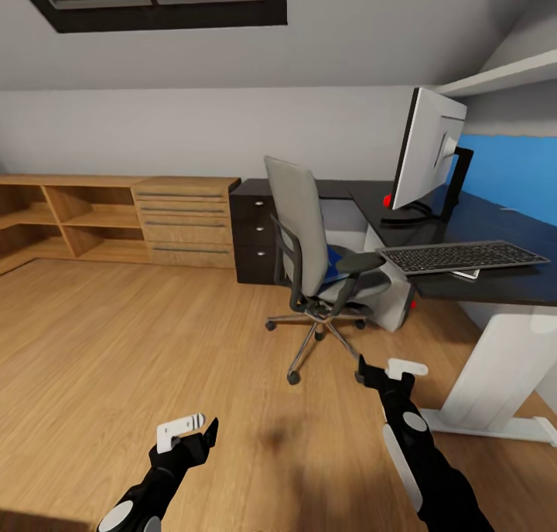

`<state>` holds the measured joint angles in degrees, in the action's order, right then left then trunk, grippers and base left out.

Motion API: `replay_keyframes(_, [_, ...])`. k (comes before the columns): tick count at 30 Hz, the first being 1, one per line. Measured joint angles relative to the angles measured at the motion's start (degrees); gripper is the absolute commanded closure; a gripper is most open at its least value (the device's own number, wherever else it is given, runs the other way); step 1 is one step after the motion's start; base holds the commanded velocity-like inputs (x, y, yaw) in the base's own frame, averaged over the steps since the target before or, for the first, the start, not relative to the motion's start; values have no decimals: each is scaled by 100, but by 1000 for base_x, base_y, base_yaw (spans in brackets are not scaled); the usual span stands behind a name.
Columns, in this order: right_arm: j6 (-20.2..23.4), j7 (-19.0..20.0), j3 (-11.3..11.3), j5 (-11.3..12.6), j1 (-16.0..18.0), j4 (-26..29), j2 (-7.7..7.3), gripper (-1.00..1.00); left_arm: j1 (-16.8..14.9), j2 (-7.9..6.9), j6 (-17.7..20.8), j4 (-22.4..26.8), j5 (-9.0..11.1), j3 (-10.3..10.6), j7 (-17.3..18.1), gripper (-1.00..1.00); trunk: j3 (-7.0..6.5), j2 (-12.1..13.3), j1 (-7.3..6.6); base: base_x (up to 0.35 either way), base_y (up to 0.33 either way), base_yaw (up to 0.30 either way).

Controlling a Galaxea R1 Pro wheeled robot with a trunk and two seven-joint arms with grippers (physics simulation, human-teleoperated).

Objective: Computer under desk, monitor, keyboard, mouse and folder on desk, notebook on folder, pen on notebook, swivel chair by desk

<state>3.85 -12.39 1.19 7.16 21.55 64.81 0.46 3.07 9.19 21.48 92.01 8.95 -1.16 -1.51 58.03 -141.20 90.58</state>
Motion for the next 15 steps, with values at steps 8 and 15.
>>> replay_keyframes(8, [3,-1,-7,0,-22,37,0,-100,0,0,4,-10,28,4,-5,-100,156,-206,118,0,0,0])
replay_keyframes(15, [-9,4,-4,-18,-22,-1,4,-100,0,-8,9,-37,29,-2,-8,-100,311,-215,136,0,0,0])
